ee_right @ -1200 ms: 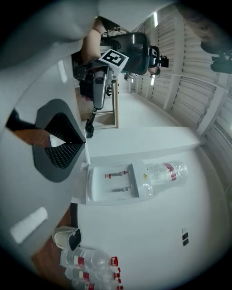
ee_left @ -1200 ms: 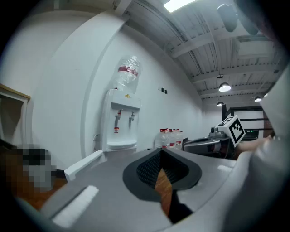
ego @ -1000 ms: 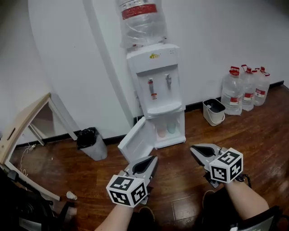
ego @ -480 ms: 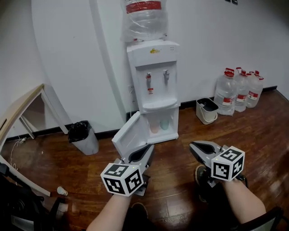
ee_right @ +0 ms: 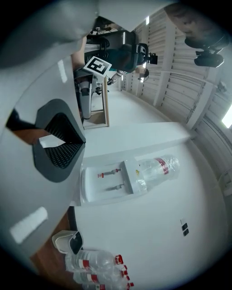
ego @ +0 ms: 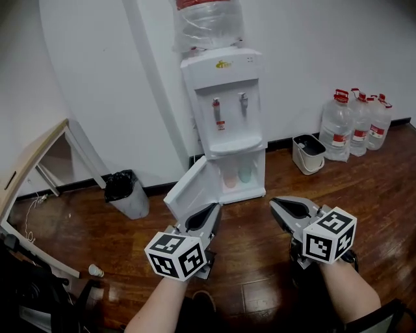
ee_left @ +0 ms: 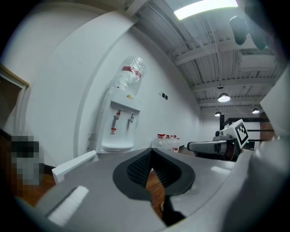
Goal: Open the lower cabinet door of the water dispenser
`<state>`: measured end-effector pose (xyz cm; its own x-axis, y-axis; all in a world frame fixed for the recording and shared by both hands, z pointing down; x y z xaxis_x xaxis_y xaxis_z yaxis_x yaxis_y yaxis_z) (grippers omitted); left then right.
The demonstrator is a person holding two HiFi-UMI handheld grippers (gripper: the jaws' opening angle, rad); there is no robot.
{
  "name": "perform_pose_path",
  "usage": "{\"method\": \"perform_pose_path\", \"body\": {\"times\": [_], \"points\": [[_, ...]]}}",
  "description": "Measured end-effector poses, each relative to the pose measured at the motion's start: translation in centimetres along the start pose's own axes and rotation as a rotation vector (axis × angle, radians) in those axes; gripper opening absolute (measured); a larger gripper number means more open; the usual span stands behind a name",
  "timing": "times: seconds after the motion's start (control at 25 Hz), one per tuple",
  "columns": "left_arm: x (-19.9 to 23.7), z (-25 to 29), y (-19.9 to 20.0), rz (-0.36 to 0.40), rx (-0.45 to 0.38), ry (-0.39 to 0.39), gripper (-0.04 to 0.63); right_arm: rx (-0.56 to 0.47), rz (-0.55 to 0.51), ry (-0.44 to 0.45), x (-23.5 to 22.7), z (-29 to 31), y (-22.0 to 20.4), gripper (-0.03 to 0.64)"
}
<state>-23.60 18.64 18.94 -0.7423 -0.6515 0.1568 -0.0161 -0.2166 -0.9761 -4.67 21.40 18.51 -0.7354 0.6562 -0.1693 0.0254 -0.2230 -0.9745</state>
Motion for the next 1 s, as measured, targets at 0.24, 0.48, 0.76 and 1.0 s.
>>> {"method": "perform_pose_path", "body": {"times": [0.24,0.48,0.76,1.0], "points": [[0.5,1.0,0.5,-0.005,-0.041,0.002,0.0,0.016,-0.066,0.045,-0.6,2.3,0.9,0.003],[0.8,3.3,1.0,0.0,-0.076,0.019,0.0,0.024,-0.064,0.065,-2.6,2.7,1.9,0.003],[-0.1,6.0,0.4,0.107,-0.063,0.057,0.0,0.032,-0.076,0.037,-5.8,3.2,1.9,0.003],[-0.3,7.3,1.3,0.118,-0.028,0.064,0.0,0.043,-0.096,0.072,-8.2,3.1,2.3,0.003]]}}
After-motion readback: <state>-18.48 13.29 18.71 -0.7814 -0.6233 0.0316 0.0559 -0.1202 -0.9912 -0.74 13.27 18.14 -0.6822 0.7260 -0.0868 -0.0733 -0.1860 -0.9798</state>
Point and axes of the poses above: the fingertips, and each gripper's own axes: z forward along the fingers, x to its left, y out of its top, the point moved 5 cm from there along -z, backward along the fingers, and after that the axes turned 4 degrees about x, right-handed, at the moved point
